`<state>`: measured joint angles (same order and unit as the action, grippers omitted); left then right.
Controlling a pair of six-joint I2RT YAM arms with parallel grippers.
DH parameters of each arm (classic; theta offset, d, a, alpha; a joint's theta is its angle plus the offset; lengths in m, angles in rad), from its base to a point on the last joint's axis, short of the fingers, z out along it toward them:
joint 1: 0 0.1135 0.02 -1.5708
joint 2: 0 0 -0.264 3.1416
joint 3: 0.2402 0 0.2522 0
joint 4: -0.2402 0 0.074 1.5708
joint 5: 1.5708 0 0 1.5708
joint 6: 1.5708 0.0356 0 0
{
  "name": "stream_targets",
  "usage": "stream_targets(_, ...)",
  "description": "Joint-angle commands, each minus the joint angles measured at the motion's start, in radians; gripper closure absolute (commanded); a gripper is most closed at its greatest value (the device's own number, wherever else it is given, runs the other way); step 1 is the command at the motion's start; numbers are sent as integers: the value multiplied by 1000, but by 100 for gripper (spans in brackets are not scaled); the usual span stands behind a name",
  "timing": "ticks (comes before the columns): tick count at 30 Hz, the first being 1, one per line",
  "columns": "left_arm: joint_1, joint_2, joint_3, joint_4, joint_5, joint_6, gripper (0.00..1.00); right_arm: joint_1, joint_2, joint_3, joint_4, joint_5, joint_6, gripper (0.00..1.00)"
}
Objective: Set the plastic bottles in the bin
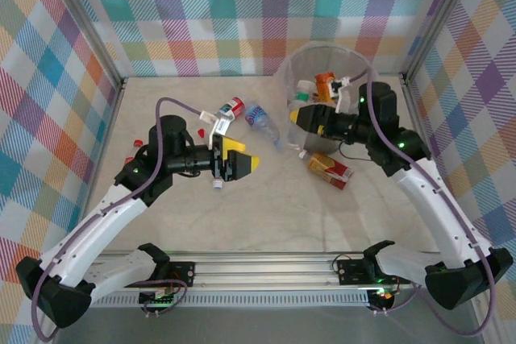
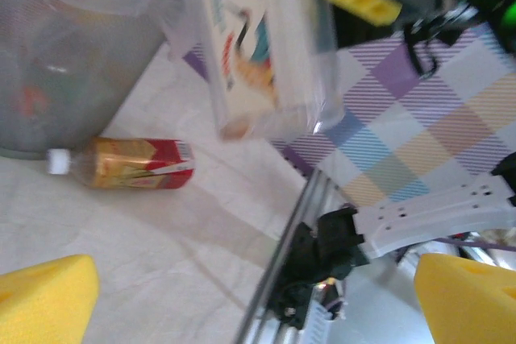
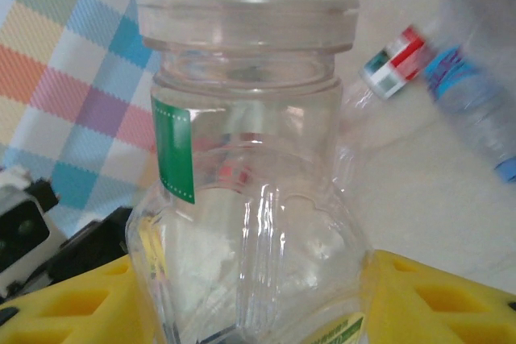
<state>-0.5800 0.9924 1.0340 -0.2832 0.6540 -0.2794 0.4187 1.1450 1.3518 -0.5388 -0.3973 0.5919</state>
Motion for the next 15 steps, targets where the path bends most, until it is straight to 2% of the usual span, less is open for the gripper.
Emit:
stream_targets(1,5,-36,44,-140,-119,135,0,-11,41,132,-174,165,-157,40)
stream_targets(6,5,-76,59,-207,-185,215,0,-16,151,336,-248,347,-260,40)
stream_targets(9,5,-108,39,-207,-224,219,0,-19,231,460,-284,439,-319,40)
stream_targets(15,4,-130,18,-224,-250,214,0,-48,387,653,-306,531,-372,40)
